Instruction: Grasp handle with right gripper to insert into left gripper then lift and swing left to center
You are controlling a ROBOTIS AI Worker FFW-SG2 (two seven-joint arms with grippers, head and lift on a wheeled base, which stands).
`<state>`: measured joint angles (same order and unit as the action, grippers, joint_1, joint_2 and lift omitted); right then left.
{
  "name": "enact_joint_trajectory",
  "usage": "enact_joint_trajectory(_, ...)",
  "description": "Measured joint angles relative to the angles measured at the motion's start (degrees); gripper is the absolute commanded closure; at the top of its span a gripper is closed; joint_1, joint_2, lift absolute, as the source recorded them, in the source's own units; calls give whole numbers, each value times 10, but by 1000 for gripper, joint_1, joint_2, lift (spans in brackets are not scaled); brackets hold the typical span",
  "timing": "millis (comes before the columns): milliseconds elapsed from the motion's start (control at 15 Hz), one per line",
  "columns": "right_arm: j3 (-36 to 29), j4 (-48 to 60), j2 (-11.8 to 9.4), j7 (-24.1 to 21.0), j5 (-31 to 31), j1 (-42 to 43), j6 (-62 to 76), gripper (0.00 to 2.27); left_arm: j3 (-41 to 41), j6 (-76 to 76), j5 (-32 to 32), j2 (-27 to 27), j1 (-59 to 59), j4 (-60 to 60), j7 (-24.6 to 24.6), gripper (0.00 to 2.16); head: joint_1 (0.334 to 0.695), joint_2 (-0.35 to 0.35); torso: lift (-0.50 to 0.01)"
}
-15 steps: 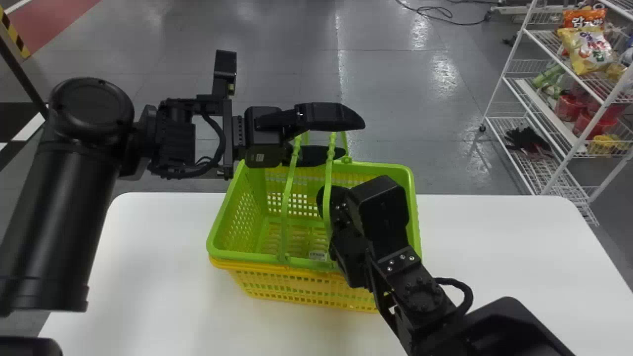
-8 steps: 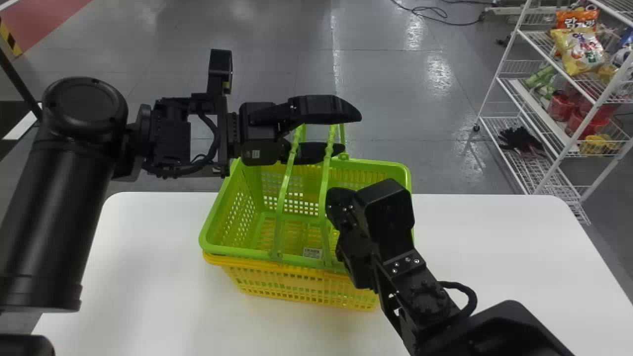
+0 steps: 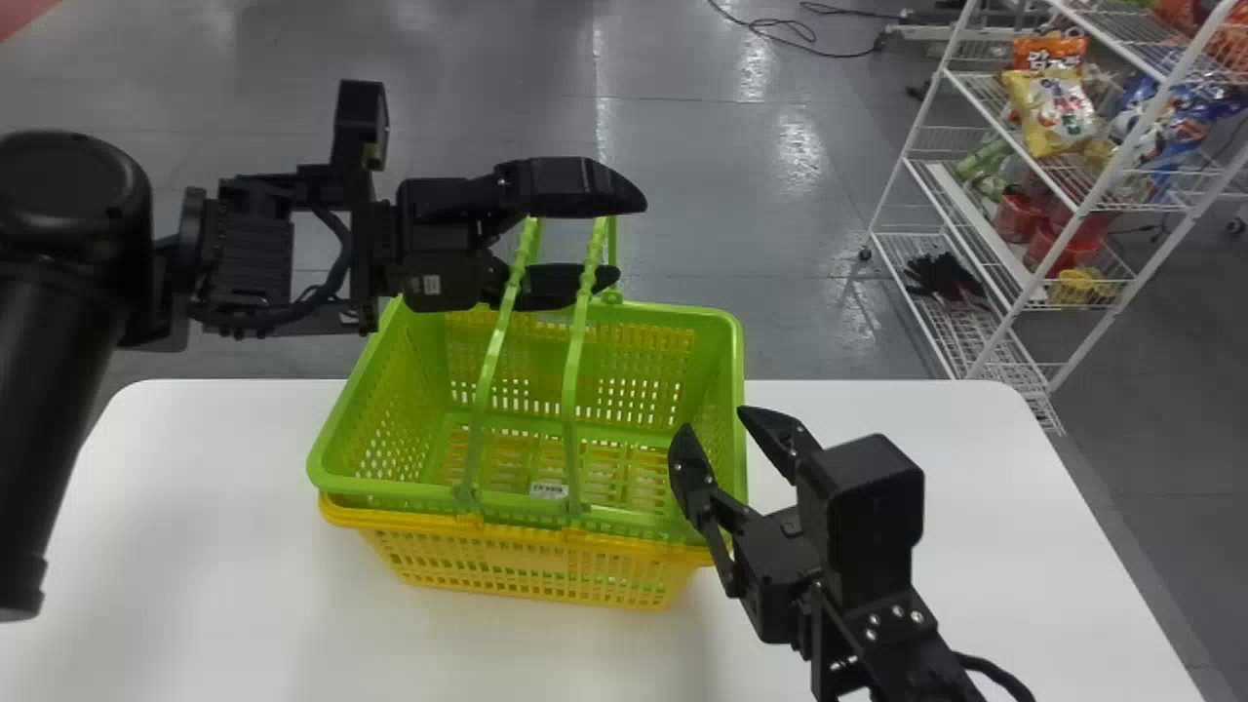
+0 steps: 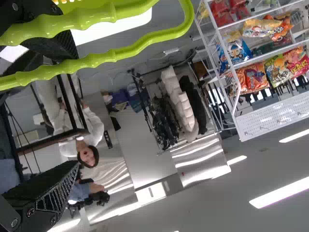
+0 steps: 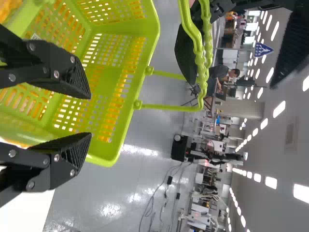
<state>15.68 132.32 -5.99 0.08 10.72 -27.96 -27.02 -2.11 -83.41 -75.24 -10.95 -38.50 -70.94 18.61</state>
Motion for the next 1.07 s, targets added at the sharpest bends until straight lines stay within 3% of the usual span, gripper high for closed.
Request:
enact_joint_trajectory(333, -44, -3, -5, 0, -31, -72, 120, 46, -5, -45, -25, -6, -37, 12, -36, 124, 695, -154, -93)
enact_joint_trajectory(867, -60, -39, -9, 0, -51, -125, 238, 66, -23, -65, -108, -6, -122, 101, -80, 124, 695, -172, -93)
enact_joint_trajectory(1067, -70, -69, -9, 0, -71, -145, 309, 66, -34, -65, -126, -6, -170, 144, -89, 117, 676, -181, -93)
